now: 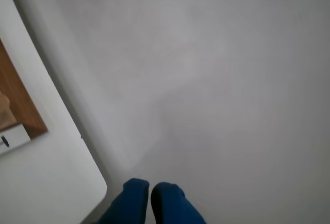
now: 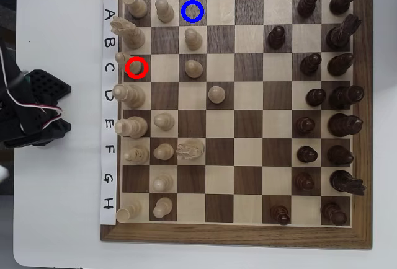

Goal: Move the piece to destination

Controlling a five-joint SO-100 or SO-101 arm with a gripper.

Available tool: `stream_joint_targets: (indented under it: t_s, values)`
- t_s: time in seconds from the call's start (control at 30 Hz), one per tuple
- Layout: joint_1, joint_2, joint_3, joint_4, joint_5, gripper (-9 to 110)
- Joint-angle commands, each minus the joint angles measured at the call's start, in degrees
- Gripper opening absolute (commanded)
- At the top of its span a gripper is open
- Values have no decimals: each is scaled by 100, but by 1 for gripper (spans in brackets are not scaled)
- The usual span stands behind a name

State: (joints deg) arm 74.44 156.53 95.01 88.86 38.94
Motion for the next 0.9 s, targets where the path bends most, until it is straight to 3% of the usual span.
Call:
stream_joint_targets:
  t_s: [0.0, 0.33, 0.6, 0.87]
  values:
    - [-1178, -1169, -2848, 413, 2294, 0]
    - [-3182, -1696, -3630, 747, 4526, 0]
    - [-4702, -1969, -3437, 773, 5001, 0]
    - [-6188, -1705, -1925, 791, 5282, 0]
